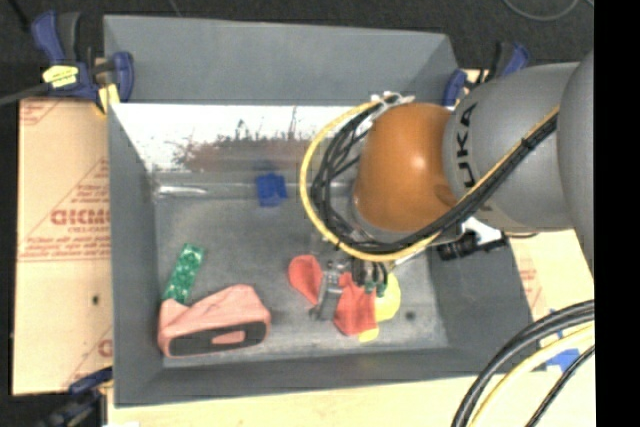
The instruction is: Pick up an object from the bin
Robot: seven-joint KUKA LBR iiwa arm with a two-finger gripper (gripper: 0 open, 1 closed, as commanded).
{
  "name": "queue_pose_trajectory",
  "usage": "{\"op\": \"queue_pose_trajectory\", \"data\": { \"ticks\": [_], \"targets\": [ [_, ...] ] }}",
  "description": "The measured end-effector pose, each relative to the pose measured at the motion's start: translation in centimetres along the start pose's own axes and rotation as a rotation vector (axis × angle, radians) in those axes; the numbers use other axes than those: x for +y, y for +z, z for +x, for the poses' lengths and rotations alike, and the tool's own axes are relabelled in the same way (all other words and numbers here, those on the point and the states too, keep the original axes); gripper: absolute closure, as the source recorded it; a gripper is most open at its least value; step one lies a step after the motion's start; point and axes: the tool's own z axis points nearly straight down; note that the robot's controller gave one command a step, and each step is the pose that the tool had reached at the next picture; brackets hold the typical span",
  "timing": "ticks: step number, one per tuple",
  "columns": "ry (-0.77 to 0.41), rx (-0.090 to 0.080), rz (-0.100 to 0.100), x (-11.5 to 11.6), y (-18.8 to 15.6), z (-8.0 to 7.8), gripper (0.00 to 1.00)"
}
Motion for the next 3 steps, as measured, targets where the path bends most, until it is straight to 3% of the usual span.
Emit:
{"op": "queue_pose_trajectory", "data": {
  "ticks": [1,2,3],
  "targets": [
    [-0.009,-0.003,0.005,-2.5,2.4,-0.5,0.00],
    [-0.301,-0.001,0.002,-2.8,4.1,-0.7,0.00],
    [0.102,-0.003,0.004,-4.6,7.1,-1.1,1.00]
  ]
}}
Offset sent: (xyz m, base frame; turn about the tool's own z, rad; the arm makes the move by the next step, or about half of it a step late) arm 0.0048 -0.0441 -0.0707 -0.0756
